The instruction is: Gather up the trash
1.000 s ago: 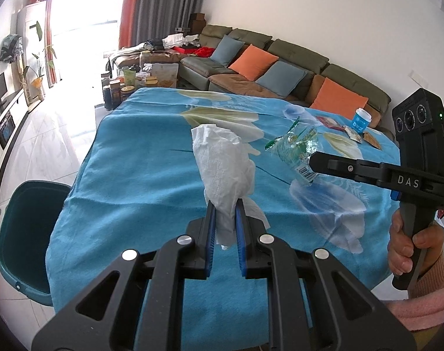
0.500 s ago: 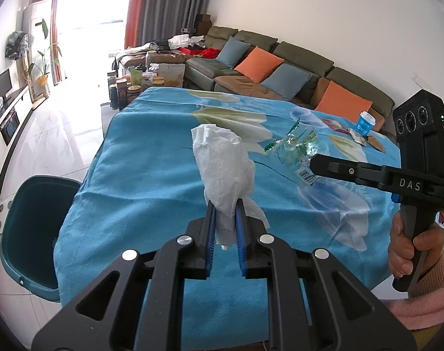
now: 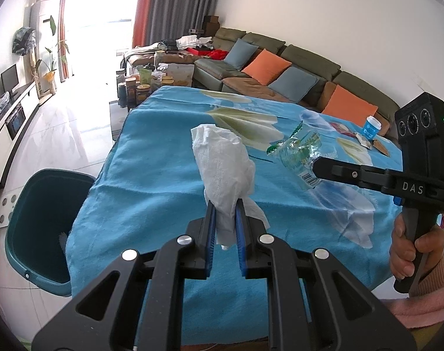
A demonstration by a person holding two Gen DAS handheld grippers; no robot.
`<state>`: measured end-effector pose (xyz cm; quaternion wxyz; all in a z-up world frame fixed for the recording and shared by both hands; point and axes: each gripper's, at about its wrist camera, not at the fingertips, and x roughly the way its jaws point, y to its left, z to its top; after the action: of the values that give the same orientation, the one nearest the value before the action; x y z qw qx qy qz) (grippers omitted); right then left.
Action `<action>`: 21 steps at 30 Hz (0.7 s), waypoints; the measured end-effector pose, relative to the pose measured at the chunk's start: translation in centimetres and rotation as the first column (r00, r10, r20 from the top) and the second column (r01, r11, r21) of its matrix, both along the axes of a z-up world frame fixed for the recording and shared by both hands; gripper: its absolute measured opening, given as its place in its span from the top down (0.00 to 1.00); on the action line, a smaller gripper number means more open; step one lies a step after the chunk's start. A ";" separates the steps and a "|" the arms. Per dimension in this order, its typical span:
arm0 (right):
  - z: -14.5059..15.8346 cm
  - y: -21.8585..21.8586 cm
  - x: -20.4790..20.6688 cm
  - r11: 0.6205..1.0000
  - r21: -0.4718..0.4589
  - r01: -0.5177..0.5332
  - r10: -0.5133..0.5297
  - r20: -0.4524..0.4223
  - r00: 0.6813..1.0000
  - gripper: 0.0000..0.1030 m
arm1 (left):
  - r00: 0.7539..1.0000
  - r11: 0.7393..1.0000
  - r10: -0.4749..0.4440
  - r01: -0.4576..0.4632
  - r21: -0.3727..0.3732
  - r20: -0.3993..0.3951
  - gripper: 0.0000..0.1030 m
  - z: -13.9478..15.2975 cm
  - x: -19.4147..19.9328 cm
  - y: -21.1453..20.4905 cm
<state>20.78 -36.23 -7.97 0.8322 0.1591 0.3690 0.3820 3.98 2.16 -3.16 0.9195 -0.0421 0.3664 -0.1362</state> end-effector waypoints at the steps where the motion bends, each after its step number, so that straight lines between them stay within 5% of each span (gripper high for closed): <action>1: 0.0 0.1 0.0 1.000 -0.001 -0.003 0.003 0.000 1.000 0.93 | 1.000 1.000 0.001 -0.001 0.000 0.000 0.87 0.0 0.0 0.1; 21: 0.0 1.9 -0.3 0.999 -0.010 -0.052 0.052 0.002 0.999 0.93 | 0.999 0.999 0.049 -0.049 -0.005 0.005 0.87 0.0 -0.7 1.4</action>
<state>20.44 -34.31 -7.94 0.8232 0.1449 0.3740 0.4018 3.32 3.52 -3.11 0.9233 -0.0529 0.3628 -0.1146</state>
